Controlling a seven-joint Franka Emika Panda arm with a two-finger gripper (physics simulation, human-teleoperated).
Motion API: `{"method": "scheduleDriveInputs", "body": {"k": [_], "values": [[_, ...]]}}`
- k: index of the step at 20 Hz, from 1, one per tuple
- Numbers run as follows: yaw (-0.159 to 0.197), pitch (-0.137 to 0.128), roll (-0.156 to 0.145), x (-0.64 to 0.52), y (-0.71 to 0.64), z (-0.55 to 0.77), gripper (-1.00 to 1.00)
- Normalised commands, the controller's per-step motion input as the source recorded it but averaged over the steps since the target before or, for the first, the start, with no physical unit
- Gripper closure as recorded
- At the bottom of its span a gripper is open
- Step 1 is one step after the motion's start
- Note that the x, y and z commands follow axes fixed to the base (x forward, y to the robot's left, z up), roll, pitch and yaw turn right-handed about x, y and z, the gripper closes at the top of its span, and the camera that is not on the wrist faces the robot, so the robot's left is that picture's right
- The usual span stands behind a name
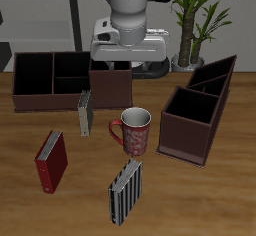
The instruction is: Place the red mug into the left desk caddy's left compartment and place the striped book into the left desk caddy's back compartment and place the red book into the back desk caddy's front compartment
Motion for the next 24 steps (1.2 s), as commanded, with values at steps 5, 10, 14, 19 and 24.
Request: {"method": "scheduleDriveInputs", "body": {"k": [5,10,14,19,24], "values": [[-0.001,0.013,-0.018,0.09,-0.01,-0.07,-1.00],[-0.022,-0.022,0.001,0.02,0.01,-0.16,-1.00],[-0.083,-0.081,-0.075,0.04,-0.10,-0.11,-1.00],[-0.119,-0.013,-0.017,0.19,-0.11,-0.08,-1.00],[-0.131,-0.069,-0.045,0.12,-0.02,-0.26,-1.00]]}}
